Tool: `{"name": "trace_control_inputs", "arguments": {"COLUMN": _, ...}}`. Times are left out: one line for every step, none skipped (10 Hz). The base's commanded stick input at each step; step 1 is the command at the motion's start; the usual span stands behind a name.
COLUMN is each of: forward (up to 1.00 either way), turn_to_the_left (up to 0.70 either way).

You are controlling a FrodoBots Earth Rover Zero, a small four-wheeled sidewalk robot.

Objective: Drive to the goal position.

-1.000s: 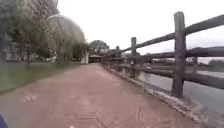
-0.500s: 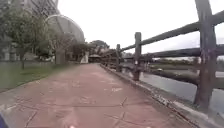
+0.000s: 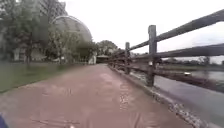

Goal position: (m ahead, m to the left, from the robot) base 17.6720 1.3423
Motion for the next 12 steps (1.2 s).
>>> {"name": "trace_control_inputs", "arguments": {"forward": 1.00, "turn_to_the_left": 0.00}}
{"name": "trace_control_inputs", "arguments": {"forward": 1.00, "turn_to_the_left": 0.00}}
{"name": "trace_control_inputs", "arguments": {"forward": 1.00, "turn_to_the_left": 0.16}}
{"name": "trace_control_inputs", "arguments": {"forward": 1.00, "turn_to_the_left": 0.11}}
{"name": "trace_control_inputs", "arguments": {"forward": 1.00, "turn_to_the_left": 0.08}}
{"name": "trace_control_inputs", "arguments": {"forward": 1.00, "turn_to_the_left": 0.02}}
{"name": "trace_control_inputs", "arguments": {"forward": 1.00, "turn_to_the_left": 0.08}}
{"name": "trace_control_inputs", "arguments": {"forward": 1.00, "turn_to_the_left": 0.40}}
{"name": "trace_control_inputs", "arguments": {"forward": 1.00, "turn_to_the_left": 0.40}}
{"name": "trace_control_inputs", "arguments": {"forward": 1.00, "turn_to_the_left": 0.40}}
{"name": "trace_control_inputs", "arguments": {"forward": 1.00, "turn_to_the_left": 0.40}}
{"name": "trace_control_inputs", "arguments": {"forward": 1.00, "turn_to_the_left": 0.09}}
